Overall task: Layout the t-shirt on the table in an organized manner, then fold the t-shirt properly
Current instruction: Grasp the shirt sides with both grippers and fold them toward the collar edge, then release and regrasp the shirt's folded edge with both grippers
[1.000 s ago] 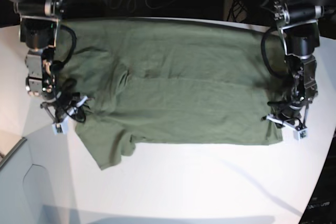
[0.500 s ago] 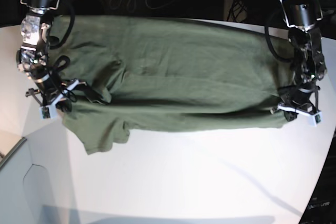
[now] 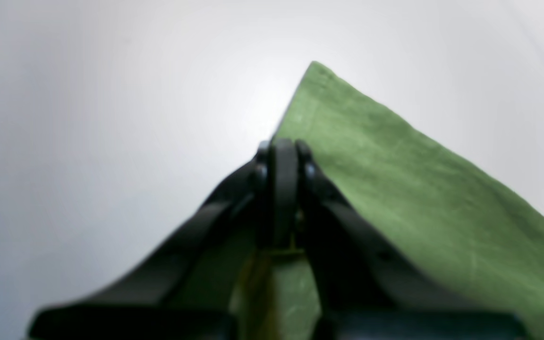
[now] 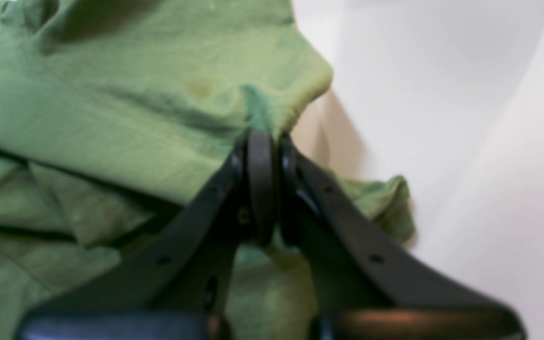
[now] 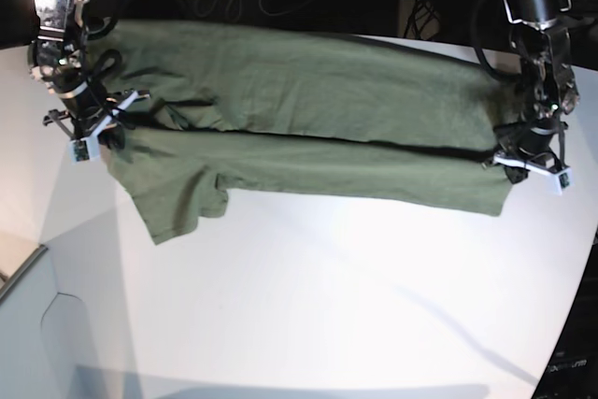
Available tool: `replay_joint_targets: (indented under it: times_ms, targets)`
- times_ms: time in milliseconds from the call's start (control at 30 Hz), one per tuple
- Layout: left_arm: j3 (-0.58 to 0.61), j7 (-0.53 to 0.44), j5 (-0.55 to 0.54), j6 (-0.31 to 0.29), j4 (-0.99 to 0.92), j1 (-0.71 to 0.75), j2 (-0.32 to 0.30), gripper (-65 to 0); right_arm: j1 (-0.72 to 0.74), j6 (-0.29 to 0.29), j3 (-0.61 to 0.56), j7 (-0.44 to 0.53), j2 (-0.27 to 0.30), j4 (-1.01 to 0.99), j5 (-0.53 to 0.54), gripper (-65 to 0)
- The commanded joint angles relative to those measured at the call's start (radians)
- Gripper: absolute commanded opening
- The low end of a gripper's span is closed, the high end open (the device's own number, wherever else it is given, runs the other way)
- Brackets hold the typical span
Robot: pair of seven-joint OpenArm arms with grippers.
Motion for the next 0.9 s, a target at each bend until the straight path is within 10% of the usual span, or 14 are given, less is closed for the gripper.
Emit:
replay_joint_targets:
  times_ms: [0, 267, 433, 600, 867]
  targets:
    - [-0.002, -0.022, -0.006, -0.003, 0.015, -0.008, -0.015, -64.5, 0.003, 0.002, 0.001, 0.021, 0.013, 0.01, 0.01, -65.0]
    - [-0.005, 0.131, -0.006, -0.006, 0.046, 0.004, -0.02, -45.4, 0.001, 0.002, -0.004, 0.012, 0.019, 0.007, 0.007, -63.5]
    - [-0.047, 0.138, -0.006, -0.006, 0.156, 0.038, -0.013, -28.4, 0.001, 0.002, 0.002, 0.012, 0.02, 0.028, 0.007, -45.0]
    - [-0.074, 0.138, -0.006, -0.006, 0.216, 0.027, -0.015, -27.0, -0.002, 0.002, 0.005, 0.012, 0.016, 0.107, 0.007, -34.0]
    - [-0.064, 0.138, 0.013, -0.006, -0.006, -0.171, -0.026, -27.0, 0.011, -0.002, 0.005, 0.01, 0.013, 0.13, 0.007, -33.5]
